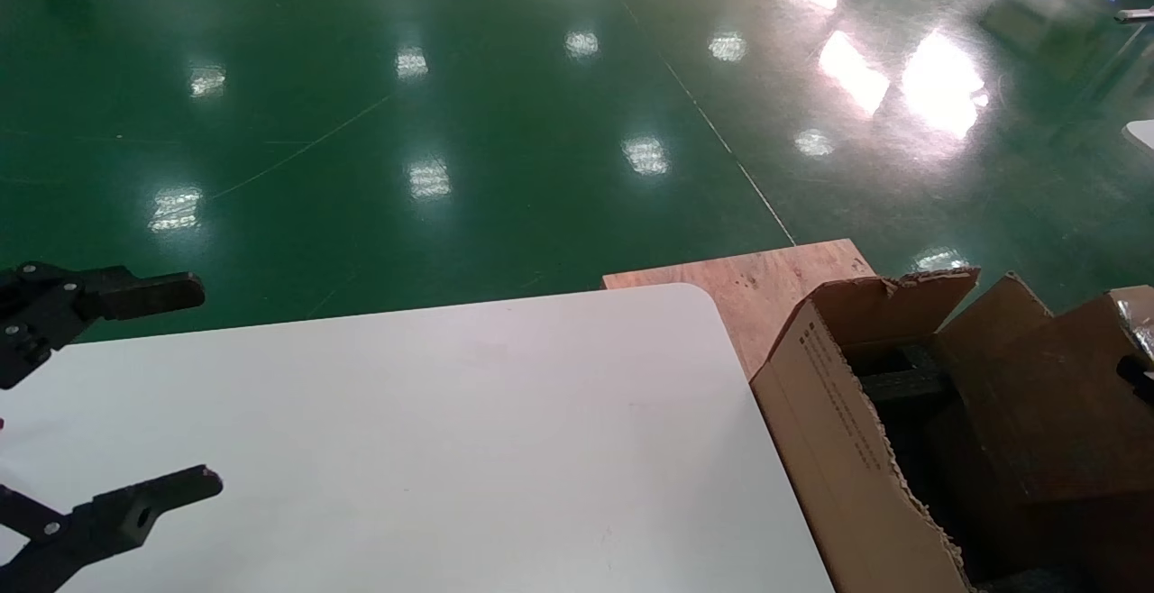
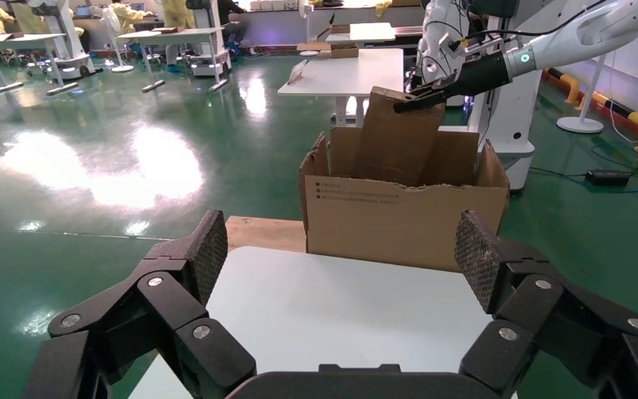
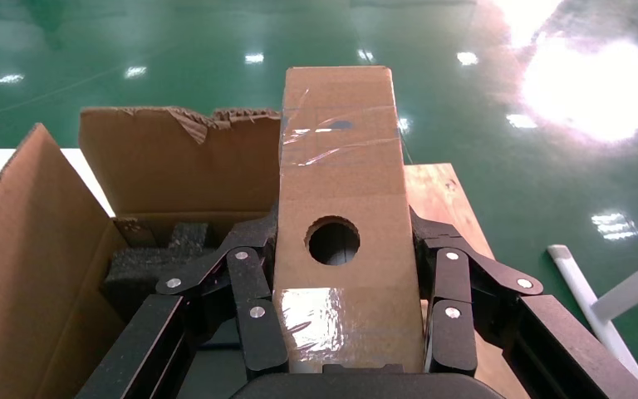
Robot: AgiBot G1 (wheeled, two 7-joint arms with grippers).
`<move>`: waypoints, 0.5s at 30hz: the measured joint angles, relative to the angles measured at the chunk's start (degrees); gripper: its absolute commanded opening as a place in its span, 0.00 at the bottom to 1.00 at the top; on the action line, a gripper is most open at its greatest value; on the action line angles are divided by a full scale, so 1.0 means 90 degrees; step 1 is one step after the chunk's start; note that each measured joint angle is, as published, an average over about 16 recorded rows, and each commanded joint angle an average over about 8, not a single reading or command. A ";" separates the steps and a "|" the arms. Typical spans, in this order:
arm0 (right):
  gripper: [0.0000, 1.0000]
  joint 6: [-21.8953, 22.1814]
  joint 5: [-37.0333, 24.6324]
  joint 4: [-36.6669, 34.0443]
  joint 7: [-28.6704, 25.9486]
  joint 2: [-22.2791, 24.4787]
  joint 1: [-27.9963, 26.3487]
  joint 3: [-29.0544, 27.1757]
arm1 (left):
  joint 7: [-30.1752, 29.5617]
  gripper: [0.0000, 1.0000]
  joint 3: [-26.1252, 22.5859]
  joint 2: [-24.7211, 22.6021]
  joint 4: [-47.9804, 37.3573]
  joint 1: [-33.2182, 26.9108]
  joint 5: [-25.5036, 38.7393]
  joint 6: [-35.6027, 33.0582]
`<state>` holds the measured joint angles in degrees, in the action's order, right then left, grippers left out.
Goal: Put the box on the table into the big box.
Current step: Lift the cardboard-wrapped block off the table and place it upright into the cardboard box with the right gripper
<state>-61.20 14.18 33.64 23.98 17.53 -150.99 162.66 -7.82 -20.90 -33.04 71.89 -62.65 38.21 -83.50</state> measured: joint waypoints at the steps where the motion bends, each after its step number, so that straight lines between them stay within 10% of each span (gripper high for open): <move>1: 0.00 -0.0001 -0.0077 -0.0038 -0.0026 0.0013 -0.0092 0.0033 | 0.0000 1.00 0.0000 0.0000 0.0000 0.0000 0.0000 0.0000; 15: 0.00 0.0020 -0.1417 -0.0393 -0.0478 0.0241 -0.1105 0.0083 | 0.0000 1.00 -0.0001 0.0000 0.0000 0.0000 0.0000 0.0000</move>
<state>-61.03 1.42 30.11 19.67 19.69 -160.94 163.40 -7.81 -20.90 -33.04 71.89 -62.65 38.20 -83.50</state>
